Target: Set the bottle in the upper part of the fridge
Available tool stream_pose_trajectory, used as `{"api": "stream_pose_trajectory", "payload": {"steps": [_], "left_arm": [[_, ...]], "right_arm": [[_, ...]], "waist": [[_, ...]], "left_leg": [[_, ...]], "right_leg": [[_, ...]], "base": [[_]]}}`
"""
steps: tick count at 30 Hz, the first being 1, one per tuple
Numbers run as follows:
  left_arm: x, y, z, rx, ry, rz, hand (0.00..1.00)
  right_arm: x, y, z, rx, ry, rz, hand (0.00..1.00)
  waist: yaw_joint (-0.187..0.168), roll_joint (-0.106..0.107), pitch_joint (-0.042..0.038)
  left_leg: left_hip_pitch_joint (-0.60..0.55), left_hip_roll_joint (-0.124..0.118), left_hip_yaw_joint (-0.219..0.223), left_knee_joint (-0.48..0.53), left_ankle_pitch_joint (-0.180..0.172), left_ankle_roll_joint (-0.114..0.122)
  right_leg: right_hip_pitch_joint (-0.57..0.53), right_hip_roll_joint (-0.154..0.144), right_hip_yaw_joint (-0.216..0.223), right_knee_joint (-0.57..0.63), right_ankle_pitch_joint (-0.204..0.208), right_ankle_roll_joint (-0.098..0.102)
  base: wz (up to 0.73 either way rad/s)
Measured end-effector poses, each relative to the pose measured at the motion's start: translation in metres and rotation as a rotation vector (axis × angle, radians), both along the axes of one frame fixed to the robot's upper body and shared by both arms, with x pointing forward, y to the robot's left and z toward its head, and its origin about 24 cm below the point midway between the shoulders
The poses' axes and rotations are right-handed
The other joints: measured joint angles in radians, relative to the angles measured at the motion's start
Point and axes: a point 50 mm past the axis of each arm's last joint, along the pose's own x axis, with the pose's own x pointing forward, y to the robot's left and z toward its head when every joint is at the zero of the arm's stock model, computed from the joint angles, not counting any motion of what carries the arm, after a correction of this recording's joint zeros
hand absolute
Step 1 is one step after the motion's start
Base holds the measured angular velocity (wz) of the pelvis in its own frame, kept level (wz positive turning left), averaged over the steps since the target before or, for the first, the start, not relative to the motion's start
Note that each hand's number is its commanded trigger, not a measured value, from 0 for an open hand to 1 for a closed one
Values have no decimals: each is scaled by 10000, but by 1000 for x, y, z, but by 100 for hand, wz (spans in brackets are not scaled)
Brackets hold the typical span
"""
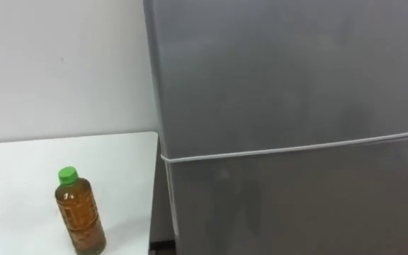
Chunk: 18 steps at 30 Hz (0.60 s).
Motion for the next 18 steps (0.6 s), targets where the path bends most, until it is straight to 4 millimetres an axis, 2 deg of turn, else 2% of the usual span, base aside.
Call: {"api": "stream_pose_trajectory", "payload": {"steps": [7, 11, 14, 17, 18], "left_arm": [[19, -38, 14, 621, -612, -2614, 0], [24, -50, 28, 1254, -1371, -3461, 0], [27, -63, 33, 2055, -1548, -4222, 0], [28, -77, 30, 2530, -1455, -5136, 0], [28, -81, 30, 2626, -1500, -5438, 0]], "right_arm": [[8, 2, -1, 75, -83, 230, 0], [9, 3, -1, 141, -85, 383, 0], [11, 3, -1, 165, -71, 489, 0], [12, 3, -1, 176, -62, 517, 0], [13, 3, -1, 185, -74, 525, 0]], "waist": [[-519, 53, -8], [-577, -6, 26], [-584, -17, 15], [-589, 27, -14], [-616, 79, -70]], "left_leg": [[121, 2, 37, -61, 0, 0], [233, 2, 50, -99, 0, 0], [141, 0, 74, -80, 0, 0], [80, 5, 79, -65, 0, 0], [-33, 9, 52, -30, 0, 0]], "right_leg": [[80, 20, 94, -3, 9, 3], [108, 33, 202, -5, 9, 3], [10, 36, 213, -5, 28, 1], [-54, 48, 254, -5, 53, -4], [-138, 51, 255, -4, 75, -9]], "base": [[-3], [-11], [0], [0], [0]]}}
